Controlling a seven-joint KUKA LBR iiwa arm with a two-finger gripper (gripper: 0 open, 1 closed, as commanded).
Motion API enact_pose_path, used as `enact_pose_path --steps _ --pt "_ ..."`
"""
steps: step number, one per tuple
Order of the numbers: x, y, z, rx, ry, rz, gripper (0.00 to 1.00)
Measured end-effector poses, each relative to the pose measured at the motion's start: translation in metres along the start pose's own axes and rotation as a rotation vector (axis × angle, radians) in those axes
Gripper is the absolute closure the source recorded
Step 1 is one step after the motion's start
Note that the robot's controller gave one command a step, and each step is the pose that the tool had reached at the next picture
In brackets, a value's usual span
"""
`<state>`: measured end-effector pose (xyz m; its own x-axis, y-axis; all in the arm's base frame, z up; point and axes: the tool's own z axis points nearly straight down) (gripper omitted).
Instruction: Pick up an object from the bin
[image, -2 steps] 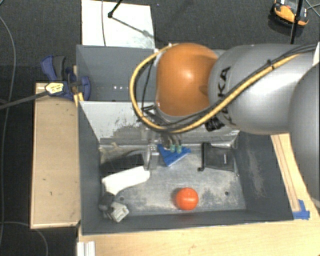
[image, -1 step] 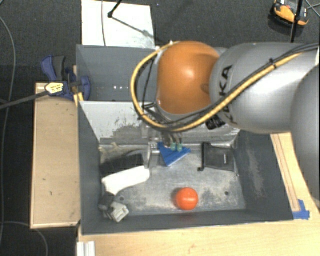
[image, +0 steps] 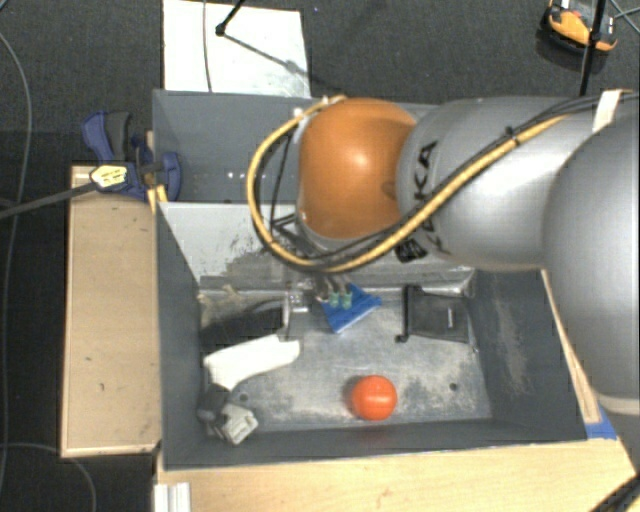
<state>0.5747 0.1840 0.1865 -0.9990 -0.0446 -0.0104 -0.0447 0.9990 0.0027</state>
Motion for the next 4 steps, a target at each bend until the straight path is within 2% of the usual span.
enact_pose_path --steps 1,2,3,4 --pt "-0.008 0.005 0.048 0.0 0.005 -0.011 0.0" --pt "-0.001 0.026 0.068 0.001 0.005 -0.129 0.0" --pt "-0.001 0.031 0.071 0.0 0.003 -0.18 0.0" --pt "0.012 0.025 0.061 0.002 0.016 -0.26 0.0"
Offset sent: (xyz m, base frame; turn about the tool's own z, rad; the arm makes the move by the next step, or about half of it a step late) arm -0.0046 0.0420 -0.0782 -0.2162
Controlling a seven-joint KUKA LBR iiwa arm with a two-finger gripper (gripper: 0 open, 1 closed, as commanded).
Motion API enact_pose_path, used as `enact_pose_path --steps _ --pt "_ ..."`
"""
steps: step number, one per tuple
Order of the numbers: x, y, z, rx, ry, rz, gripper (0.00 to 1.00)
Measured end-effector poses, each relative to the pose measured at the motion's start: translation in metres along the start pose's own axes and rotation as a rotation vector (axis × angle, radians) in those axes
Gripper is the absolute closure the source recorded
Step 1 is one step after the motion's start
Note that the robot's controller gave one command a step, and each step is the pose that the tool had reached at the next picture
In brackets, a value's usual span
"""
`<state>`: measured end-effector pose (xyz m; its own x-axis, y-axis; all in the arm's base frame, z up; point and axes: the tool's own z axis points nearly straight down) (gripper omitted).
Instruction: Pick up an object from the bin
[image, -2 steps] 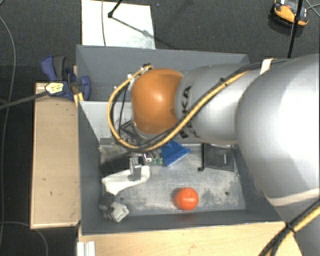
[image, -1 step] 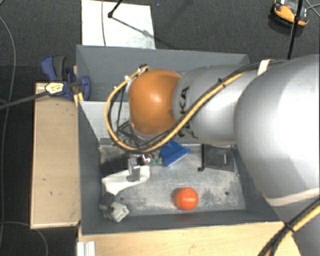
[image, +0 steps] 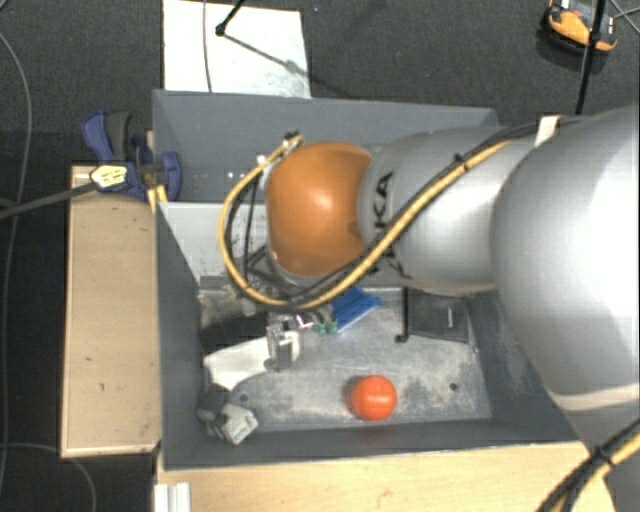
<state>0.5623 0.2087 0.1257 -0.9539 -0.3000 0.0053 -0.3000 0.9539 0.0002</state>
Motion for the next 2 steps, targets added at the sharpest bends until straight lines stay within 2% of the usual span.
enact_pose_path --steps 2 --pt "-0.001 0.001 -0.039 -0.002 -0.018 -0.058 0.0"
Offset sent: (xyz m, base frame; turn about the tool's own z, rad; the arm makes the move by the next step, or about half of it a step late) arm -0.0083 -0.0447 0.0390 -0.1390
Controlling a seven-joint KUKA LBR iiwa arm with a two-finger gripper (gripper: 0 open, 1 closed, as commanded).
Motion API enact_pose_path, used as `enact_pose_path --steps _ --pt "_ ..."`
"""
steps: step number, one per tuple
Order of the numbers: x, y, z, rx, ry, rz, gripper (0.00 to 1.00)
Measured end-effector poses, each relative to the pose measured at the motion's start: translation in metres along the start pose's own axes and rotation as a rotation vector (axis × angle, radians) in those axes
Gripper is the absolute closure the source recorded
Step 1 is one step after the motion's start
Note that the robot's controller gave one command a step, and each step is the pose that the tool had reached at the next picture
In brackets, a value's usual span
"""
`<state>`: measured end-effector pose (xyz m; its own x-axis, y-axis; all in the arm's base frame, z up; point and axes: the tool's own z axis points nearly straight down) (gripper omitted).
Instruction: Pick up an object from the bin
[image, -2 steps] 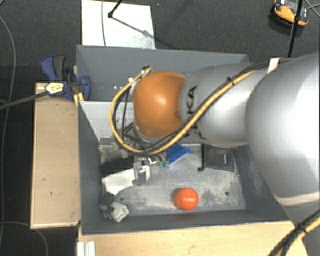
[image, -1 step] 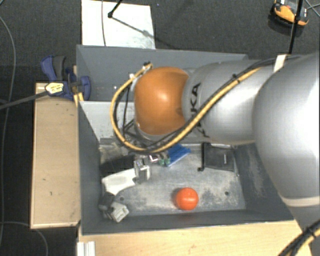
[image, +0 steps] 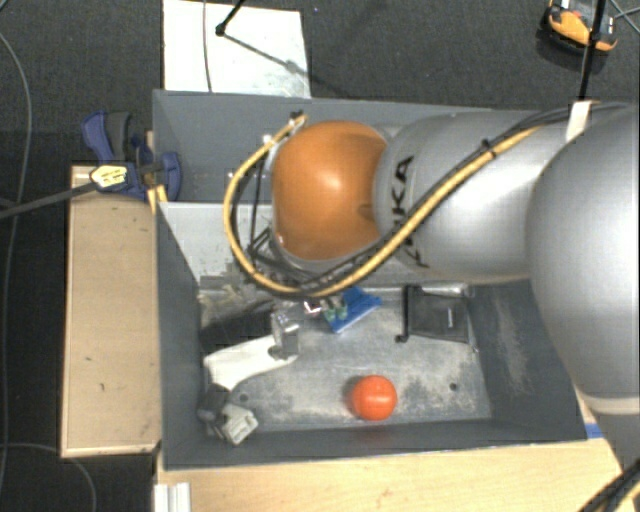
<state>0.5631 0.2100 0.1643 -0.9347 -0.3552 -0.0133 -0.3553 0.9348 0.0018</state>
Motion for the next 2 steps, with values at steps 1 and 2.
enact_pose_path --steps 1,2 --pt "-0.005 0.004 0.041 0.004 0.001 -0.15 0.0" --pt "0.007 0.02 0.069 -0.002 0.003 -0.268 0.0"
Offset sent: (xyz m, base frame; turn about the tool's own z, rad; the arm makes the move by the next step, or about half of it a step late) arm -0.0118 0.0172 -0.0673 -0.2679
